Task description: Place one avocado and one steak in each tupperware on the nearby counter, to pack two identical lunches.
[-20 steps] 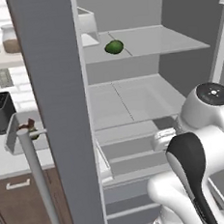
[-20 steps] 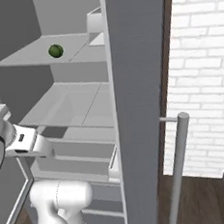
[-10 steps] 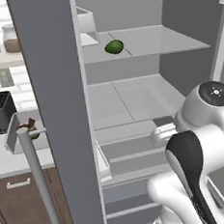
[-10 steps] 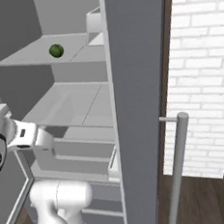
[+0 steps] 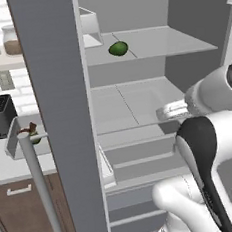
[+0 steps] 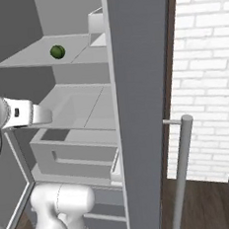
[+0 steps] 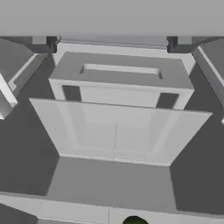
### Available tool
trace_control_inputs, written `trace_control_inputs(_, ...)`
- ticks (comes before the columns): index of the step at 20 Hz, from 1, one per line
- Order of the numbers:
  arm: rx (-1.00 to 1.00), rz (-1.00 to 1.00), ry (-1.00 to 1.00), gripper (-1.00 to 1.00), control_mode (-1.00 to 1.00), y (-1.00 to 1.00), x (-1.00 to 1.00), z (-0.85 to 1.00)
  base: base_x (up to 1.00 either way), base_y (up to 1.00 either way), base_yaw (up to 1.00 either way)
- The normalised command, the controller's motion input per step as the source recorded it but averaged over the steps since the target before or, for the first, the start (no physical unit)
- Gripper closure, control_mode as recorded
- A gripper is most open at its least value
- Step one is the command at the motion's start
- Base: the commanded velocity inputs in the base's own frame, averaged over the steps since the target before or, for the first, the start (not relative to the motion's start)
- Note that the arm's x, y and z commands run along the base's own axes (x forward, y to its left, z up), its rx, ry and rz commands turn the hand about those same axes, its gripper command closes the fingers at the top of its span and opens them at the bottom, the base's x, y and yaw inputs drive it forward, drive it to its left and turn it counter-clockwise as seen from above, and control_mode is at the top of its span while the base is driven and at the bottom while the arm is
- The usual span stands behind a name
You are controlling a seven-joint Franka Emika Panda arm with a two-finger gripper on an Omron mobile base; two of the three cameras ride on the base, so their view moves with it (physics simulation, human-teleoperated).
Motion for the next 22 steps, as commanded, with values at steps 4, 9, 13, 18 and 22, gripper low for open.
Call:
trace_control_inputs(4, 0.31, 0.09, 0.00, -1.00, -1.00, -0.12, 0.39, 0.79, 0.00, 0.00, 0.00)
trace_control_inputs(9, 0.08, 0.15, -0.03, -1.00, -1.00, 0.04, 0.37, 0.38, 0.00, 0.00, 0.00)
trace_control_inputs(13, -0.14, 0.09, -0.09, -1.00, -1.00, 0.18, 0.49, 0.00, 0.00, 0.00, 0.00)
trace_control_inputs(18, -0.08, 0.00, -0.03, -1.00, -1.00, 0.08, 0.55, 0.00, 0.00, 0.00, 0.00)
trace_control_inputs(22, 0.00, -0.01, -0.01, -1.00, -1.00, 0.00, 0.51, 0.00, 0.00, 0.00, 0.00)
